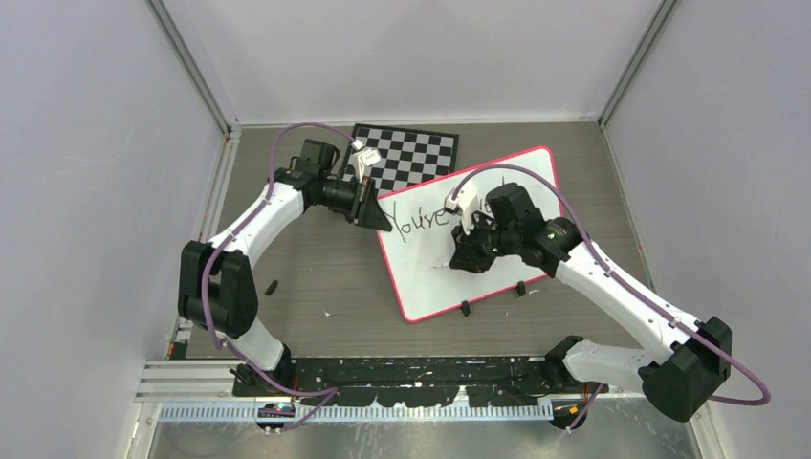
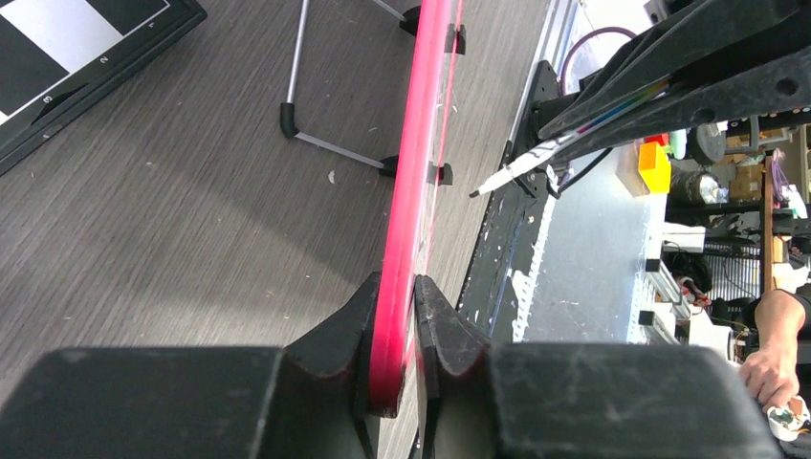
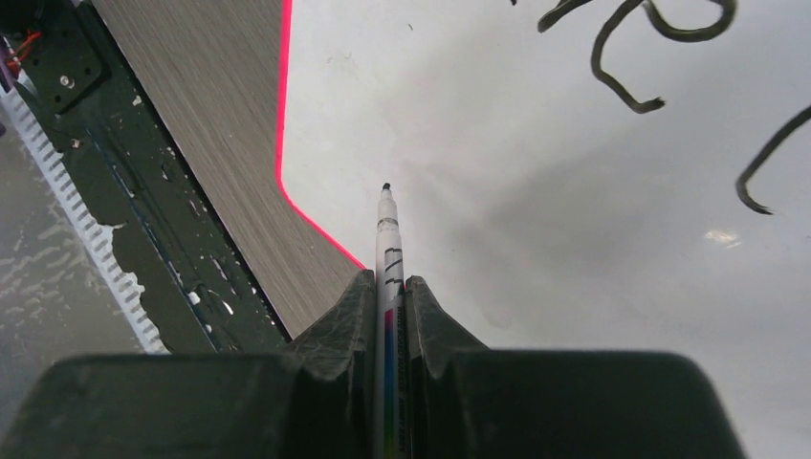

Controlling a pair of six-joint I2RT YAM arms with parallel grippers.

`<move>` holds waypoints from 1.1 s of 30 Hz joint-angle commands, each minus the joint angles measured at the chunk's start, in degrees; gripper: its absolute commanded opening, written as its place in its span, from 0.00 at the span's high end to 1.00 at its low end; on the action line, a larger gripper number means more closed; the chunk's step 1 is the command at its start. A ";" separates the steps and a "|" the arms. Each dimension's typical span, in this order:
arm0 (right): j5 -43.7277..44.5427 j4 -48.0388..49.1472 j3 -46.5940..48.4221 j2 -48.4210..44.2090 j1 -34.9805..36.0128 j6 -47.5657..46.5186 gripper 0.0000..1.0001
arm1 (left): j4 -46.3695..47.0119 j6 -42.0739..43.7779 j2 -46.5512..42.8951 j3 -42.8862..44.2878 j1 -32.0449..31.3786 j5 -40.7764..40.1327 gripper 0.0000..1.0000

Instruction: Write a sentence on the whiteboard

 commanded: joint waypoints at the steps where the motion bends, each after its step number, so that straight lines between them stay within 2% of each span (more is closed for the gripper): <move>1: 2.38 6.04 -2.05 -0.81 2.11 -0.15 1.00 | 0.35 1.38 -0.54 -0.93 -0.35 -1.99 0.85; 6: 6.61 7.98 -2.65 -0.65 4.30 -0.07 1.00 | 0.74 0.92 0.01 -0.90 -0.35 -2.17 0.92; 16: 7.69 8.39 -1.77 0.45 7.59 -0.36 1.00 | 0.92 0.65 0.15 -0.99 -0.52 -2.67 1.00; 33: 12.54 9.17 2.20 5.34 9.96 -1.02 1.00 | 1.08 0.68 0.37 -0.82 -0.70 -2.66 1.00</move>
